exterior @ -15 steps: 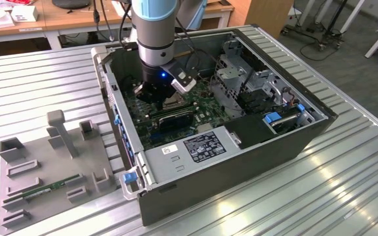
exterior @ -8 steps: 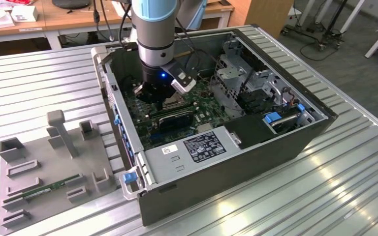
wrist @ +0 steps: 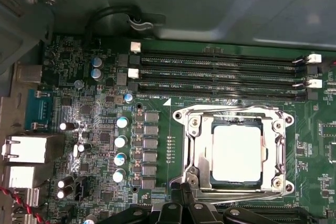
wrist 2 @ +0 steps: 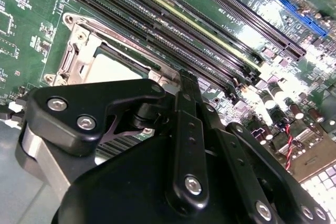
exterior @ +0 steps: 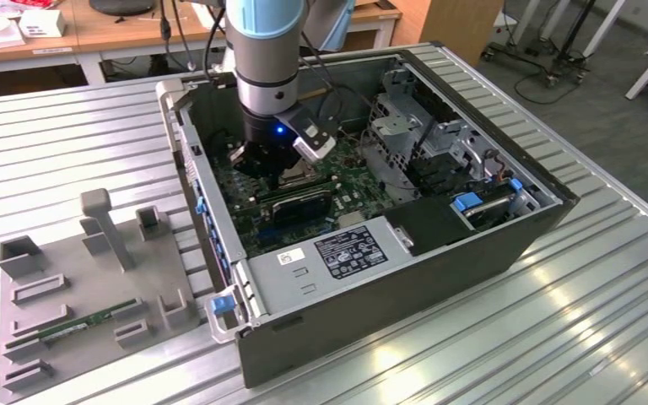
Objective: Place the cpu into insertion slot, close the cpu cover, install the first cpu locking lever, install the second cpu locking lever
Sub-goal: 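Install the second cpu locking lever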
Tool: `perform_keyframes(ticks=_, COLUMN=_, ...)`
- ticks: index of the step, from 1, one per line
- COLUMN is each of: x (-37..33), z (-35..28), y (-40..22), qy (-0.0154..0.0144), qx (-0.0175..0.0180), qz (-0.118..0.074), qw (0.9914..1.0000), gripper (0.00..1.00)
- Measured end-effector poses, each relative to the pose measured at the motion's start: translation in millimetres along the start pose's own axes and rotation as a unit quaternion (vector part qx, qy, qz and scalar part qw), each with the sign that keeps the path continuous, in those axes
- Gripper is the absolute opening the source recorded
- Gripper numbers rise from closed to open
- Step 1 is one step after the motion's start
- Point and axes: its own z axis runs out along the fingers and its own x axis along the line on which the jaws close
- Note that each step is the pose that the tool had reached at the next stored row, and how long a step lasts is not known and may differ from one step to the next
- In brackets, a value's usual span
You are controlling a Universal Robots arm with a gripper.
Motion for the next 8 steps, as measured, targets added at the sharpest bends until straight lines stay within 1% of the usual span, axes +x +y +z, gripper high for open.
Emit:
perform_keyframes(ticks=2, x=0.1, z=0.6, y=0.2, qy=-0.0001, qx=-0.0012, qz=0.0, qw=1.0, gripper=0.11)
perform_keyframes(ticks=3, x=0.2, z=1.4, y=0.5, qy=-0.0006, qx=-0.003, qz=0.0, qw=1.0, gripper=0.11)
perform_keyframes(ticks=6, x=0.7, z=1.8, y=0.4, qy=-0.0004, qx=-0.005, qz=0.0, qw=0.99999, gripper=0.11)
perform_keyframes(ticks=8, x=0.7, z=1.8, y=0.4, qy=-0.0003, qx=-0.0054, qz=0.0, qw=0.99999, gripper=0.11)
